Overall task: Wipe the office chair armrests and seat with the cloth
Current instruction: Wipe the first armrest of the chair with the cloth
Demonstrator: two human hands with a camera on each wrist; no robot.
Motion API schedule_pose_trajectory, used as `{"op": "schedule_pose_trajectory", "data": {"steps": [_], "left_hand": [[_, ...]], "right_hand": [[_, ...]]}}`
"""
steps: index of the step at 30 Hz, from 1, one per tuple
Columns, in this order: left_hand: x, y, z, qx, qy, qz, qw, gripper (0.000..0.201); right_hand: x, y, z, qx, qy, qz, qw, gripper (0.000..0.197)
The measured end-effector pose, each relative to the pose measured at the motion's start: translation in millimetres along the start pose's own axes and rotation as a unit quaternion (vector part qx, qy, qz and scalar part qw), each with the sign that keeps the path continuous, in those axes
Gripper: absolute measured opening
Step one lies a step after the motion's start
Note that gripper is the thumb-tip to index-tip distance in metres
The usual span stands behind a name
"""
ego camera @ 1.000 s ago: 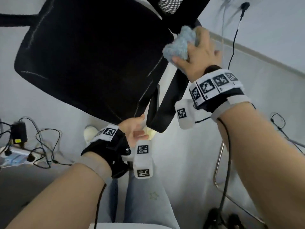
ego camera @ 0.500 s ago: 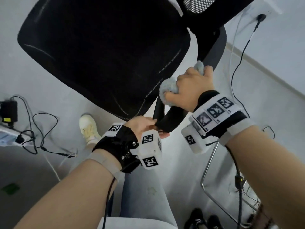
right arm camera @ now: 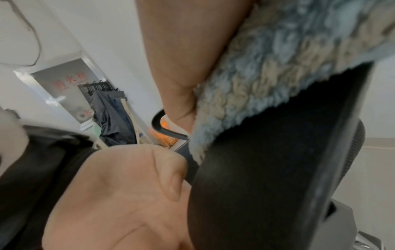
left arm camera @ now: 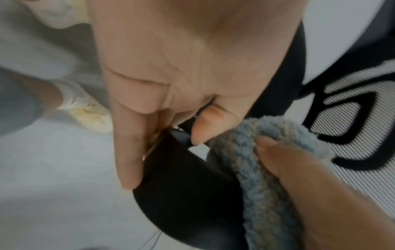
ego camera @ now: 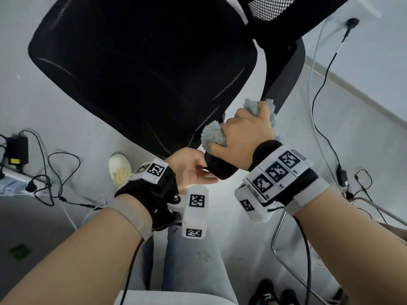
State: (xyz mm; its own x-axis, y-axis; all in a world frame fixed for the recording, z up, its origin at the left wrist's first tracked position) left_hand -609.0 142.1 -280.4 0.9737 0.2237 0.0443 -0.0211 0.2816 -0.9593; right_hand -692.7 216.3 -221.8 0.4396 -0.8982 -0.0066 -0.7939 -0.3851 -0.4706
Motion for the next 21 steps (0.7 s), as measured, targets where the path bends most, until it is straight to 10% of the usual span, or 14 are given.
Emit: {"op": "schedule_pose_trajectory", "data": {"steps": [7,13,17,21], "left_hand": [[-76,-43,10,0.027,0.212,0.365,0.906,0.110],[-80,-40,62,0.077,0.360,0.395,0.841,0.092],[-68,-24,75,0.002,0.486,0.450,0.749,0.076],[-54,-21,55,0.012,0.448,0.462,0.765,0.070]], "right_hand": [[-17,0,-15,-0.111,0.269,0.059,0.955,0.054],[-95,-19,-14,-0.317,0.523,0.223,0.759,0.029],[-107,-16,23,-0.276,0.531,0.352,0.719,0.041],[-103,-13,36,-0.267,0.577,0.343,0.692,0.048]]}}
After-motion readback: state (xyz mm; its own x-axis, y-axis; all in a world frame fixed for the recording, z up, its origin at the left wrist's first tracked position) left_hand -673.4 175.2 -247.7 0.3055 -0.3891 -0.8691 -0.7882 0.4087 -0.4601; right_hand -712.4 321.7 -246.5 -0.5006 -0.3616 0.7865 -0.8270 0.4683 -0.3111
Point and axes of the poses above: each hand's wrist, its own y-axis towards the middle knuckle, its own z-axis out of the palm, x = y × z, the point moved 6 cm from there along y, towards the middle knuckle, and after that the axes turned 14 degrees about -x, right-handed, at the moved point
